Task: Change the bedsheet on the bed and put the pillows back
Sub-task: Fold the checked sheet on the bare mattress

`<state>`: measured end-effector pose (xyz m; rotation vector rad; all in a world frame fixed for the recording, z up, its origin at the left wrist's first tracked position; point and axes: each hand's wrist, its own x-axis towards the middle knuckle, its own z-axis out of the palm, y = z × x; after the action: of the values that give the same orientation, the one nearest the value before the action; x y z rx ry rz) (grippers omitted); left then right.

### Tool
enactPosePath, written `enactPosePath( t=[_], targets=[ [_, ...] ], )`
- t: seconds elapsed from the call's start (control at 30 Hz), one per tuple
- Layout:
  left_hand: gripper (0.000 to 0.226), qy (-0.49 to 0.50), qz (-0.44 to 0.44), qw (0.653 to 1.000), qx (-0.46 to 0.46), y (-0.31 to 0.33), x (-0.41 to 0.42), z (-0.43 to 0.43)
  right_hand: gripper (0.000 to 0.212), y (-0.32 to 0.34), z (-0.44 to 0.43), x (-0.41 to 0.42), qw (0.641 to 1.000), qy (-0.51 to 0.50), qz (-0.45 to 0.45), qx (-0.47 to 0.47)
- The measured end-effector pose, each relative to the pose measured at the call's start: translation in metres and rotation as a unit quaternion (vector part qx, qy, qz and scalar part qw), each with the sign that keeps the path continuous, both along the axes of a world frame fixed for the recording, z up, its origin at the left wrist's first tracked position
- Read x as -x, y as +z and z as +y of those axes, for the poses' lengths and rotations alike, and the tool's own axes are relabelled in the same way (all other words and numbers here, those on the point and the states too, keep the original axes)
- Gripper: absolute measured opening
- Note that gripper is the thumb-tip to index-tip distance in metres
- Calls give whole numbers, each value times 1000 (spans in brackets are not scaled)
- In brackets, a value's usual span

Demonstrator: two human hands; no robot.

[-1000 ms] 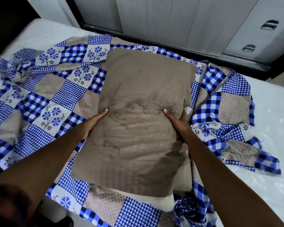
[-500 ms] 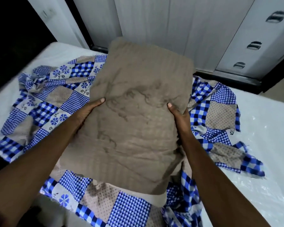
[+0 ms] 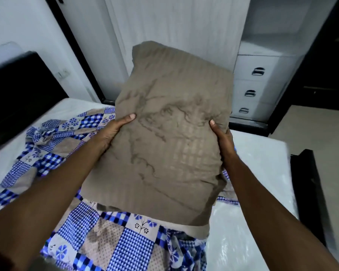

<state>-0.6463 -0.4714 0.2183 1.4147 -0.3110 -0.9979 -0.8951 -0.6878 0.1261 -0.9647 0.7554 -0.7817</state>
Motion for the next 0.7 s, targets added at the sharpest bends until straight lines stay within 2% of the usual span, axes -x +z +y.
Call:
enactPosePath(
  t=[0.03,0.13,0.17,0.23,0.3,0.4,0.47,0.57,0.7],
  targets=[
    [47,-6,0,1000,-1,3,14,-9,74,5,-6,18,1000,-4,1,6],
    [89,-51,-14,999,-11,8,54,-39,68,15,-25,72,999,-30,7,26],
    [96,-69,-13,997,-14,8,68,-50,67,17,-32,92,999,-40,13,34],
    [89,-100,-1,995,-13,2,97,-73,55,17,-43,133,997,-58,31,48],
    [70,-131,7,991,-17,-9,135,-95,50,10,-52,180,995,-77,50,50],
    [50,-161,20,986,-28,-44,190,-124,76,-13,-60,249,990,-108,86,35],
    [56,-183,37,982,-40,-78,226,-139,83,-39,-63,295,985,-130,109,8],
    [60,-202,75,973,-76,-138,267,-149,83,-74,-55,348,975,-149,162,-38],
    [54,-238,144,945,-174,-231,303,-130,91,-153,-29,390,970,-106,208,-71]
  ],
)
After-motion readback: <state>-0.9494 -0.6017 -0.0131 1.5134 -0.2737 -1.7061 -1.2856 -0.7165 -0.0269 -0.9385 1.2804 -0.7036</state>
